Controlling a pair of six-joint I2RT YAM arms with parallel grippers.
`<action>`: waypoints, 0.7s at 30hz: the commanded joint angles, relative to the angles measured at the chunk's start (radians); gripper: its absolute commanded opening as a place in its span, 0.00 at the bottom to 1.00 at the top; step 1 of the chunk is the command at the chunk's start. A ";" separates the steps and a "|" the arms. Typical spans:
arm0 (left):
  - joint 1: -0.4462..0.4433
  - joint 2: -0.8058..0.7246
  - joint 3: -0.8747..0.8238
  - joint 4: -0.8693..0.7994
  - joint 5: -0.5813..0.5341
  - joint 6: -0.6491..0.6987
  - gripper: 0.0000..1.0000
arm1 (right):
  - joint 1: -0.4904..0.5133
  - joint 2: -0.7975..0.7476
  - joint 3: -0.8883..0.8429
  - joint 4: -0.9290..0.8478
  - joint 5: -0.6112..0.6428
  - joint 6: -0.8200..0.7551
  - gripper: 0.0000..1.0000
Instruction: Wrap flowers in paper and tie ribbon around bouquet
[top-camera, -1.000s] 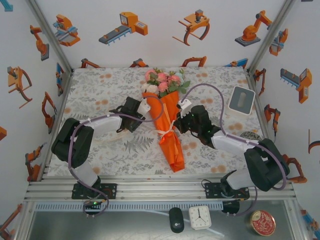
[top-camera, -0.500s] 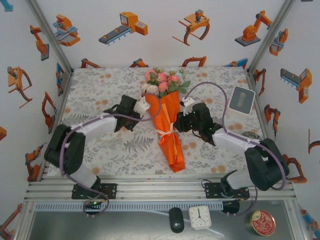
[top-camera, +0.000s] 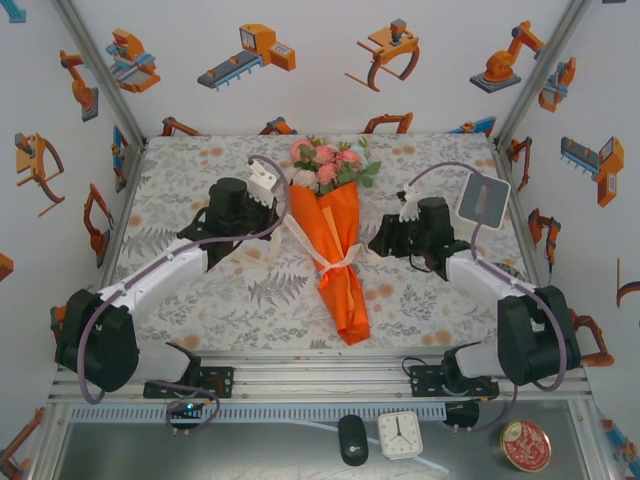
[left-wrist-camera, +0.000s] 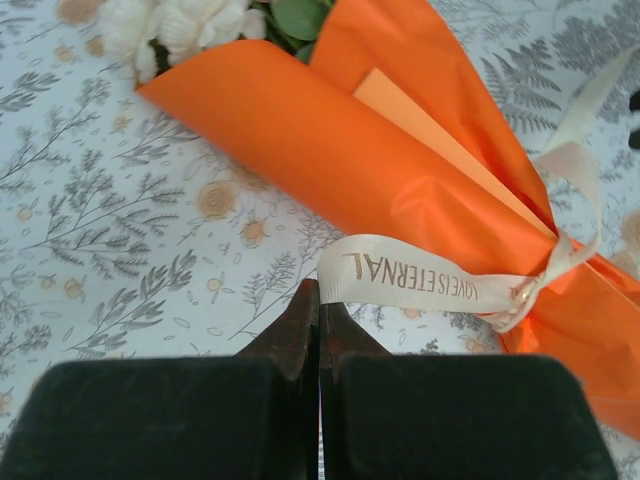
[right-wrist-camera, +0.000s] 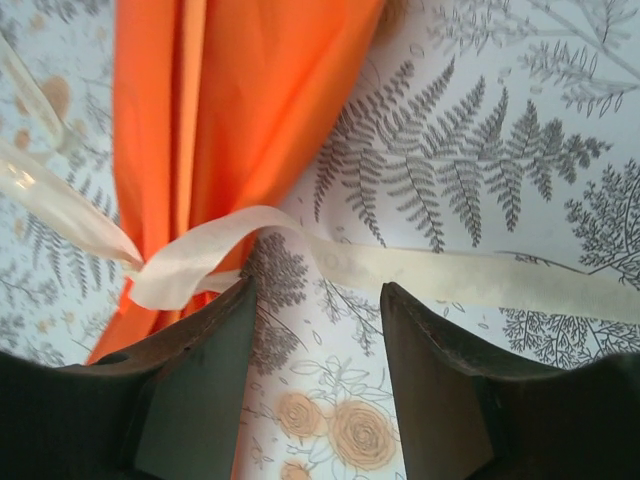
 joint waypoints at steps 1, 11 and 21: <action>0.046 -0.023 0.009 0.039 -0.002 -0.121 0.00 | 0.016 0.052 0.007 -0.027 -0.006 -0.117 0.53; 0.118 -0.022 0.007 0.033 0.004 -0.152 0.00 | 0.090 0.190 -0.065 0.277 -0.068 -0.191 0.56; 0.170 -0.034 0.006 -0.002 0.004 -0.143 0.00 | 0.098 0.254 -0.119 0.429 -0.009 -0.197 0.57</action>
